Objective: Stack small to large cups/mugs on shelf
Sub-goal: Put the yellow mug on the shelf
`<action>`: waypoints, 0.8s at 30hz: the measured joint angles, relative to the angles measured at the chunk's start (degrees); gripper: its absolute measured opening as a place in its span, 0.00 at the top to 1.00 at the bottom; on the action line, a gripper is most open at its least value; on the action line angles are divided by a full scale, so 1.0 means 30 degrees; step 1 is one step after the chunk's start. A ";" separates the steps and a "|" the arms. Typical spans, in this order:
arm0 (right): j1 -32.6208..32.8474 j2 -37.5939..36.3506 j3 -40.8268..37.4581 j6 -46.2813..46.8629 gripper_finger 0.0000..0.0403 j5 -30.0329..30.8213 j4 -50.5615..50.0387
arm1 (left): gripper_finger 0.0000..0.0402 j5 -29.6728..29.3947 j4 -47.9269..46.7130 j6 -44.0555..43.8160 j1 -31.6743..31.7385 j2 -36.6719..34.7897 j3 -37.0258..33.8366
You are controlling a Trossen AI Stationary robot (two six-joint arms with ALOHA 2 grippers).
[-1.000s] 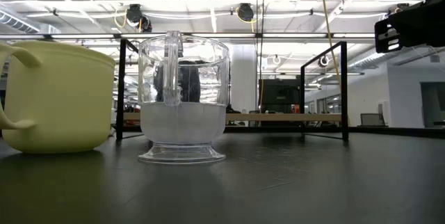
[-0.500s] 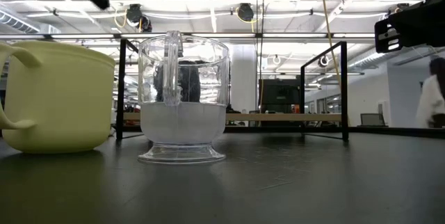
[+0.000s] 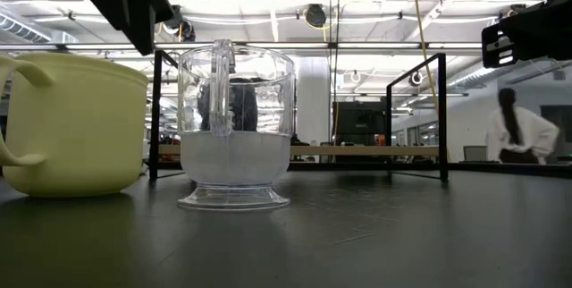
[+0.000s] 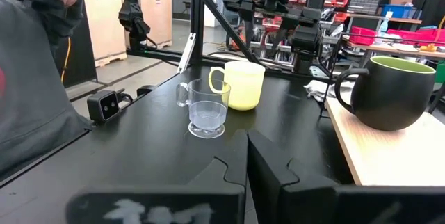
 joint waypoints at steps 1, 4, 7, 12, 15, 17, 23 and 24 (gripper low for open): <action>0.0004 0.0004 0.0000 0.0000 1.00 0.0000 0.0007 | 0.42 0.0116 -0.0008 0.0005 0.0077 0.0000 0.0000; -0.0002 0.0000 0.0000 0.0000 1.00 0.0000 0.0000 | 0.38 0.0538 -0.0012 0.0039 0.0231 0.0000 0.0000; 0.0002 0.0000 0.0000 0.0000 1.00 0.0000 0.0000 | 0.36 0.0922 -0.0013 0.0145 0.0230 0.0039 0.0000; 0.0004 0.0000 0.0000 -0.0024 1.00 0.0000 -0.0012 | 0.35 0.0964 -0.0682 0.0461 0.0233 0.0173 -0.0020; 0.0004 0.0007 0.0000 0.0000 1.00 0.0000 -0.0072 | 0.35 0.0950 -0.0377 0.0342 0.0233 0.0506 -0.0129; 0.0004 0.0015 0.0000 0.0000 1.00 0.0000 -0.0160 | 0.35 0.0948 -0.0617 0.0541 0.0233 0.0776 -0.0175; -0.0003 0.0015 0.0000 0.0000 1.00 0.0000 -0.0153 | 0.35 0.0948 -0.0581 0.0839 0.0233 0.1489 -0.0175; -0.0003 0.0015 0.0000 0.0000 1.00 0.0000 -0.0148 | 0.35 0.0941 -0.0581 0.0946 0.0233 0.1542 -0.0175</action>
